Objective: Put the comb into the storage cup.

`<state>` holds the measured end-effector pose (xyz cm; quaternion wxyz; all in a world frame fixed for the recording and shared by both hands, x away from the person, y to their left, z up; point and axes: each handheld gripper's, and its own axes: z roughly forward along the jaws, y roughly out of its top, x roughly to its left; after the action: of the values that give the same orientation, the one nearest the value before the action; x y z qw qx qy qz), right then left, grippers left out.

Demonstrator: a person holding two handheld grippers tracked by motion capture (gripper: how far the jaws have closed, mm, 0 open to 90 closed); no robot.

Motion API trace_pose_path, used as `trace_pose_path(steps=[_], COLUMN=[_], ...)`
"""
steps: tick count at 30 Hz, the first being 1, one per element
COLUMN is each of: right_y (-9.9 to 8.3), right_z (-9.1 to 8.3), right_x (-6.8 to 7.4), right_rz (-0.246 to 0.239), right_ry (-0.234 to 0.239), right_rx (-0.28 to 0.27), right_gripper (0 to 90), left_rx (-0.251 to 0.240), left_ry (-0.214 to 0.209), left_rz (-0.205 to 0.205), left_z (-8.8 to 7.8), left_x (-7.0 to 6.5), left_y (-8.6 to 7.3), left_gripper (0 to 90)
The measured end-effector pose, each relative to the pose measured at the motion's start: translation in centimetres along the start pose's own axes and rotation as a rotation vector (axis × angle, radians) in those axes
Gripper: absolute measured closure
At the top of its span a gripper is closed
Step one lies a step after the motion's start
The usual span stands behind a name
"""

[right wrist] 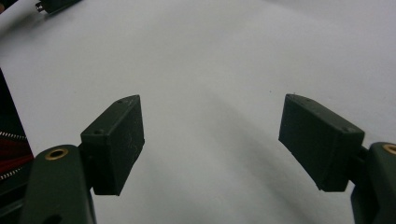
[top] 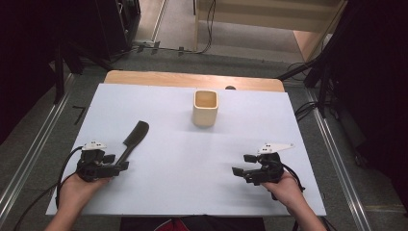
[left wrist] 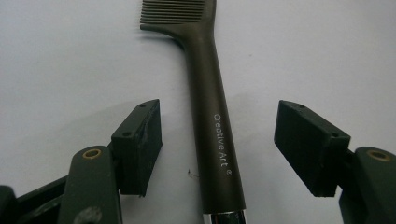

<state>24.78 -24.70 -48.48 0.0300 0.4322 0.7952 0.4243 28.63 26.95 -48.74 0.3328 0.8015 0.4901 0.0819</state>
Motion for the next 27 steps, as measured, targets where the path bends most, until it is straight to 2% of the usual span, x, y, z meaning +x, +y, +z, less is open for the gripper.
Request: trace_pose_path(steps=[3,11,13,16,20,23,27], right_y=[0.1,0.2,0.2,0.2,0.2,0.2,0.2], right_z=[0.1,0.1,0.1,0.1,0.1,0.1,0.1], right_x=[0.0,-0.1,-0.1,-0.1,-0.1,-0.1,-0.1], right_rz=[-0.007,-0.006,-0.004,-0.002,-0.004,-0.005,-0.007], right_ry=[0.001,-0.006,-0.005,-0.008,-0.010,-0.010,-0.010], right_rx=[-0.002,-0.005,-0.002,-0.003,-0.003,-0.005,-0.005], right_gripper=[20.5,20.6,20.6,20.6,20.6,20.6,20.6], left_rx=[-0.016,-0.049,-0.055,-0.066,-0.063,-0.066,-0.056], left_ry=[0.011,0.070,0.077,0.122,0.141,0.176,0.197], left_rz=[0.000,0.064,0.069,0.089,0.083,0.131,0.098], left_z=[0.1,0.4,0.4,0.5,0.5,0.7,0.6], left_x=[-0.2,-1.0,-1.1,-1.4,-1.8,-2.4,-2.6], left_y=[-0.2,-0.9,-1.0,-1.2,-1.3,-1.5,-1.4], left_gripper=[33.5,34.1,34.2,39.8,44.1,49.1,55.5])
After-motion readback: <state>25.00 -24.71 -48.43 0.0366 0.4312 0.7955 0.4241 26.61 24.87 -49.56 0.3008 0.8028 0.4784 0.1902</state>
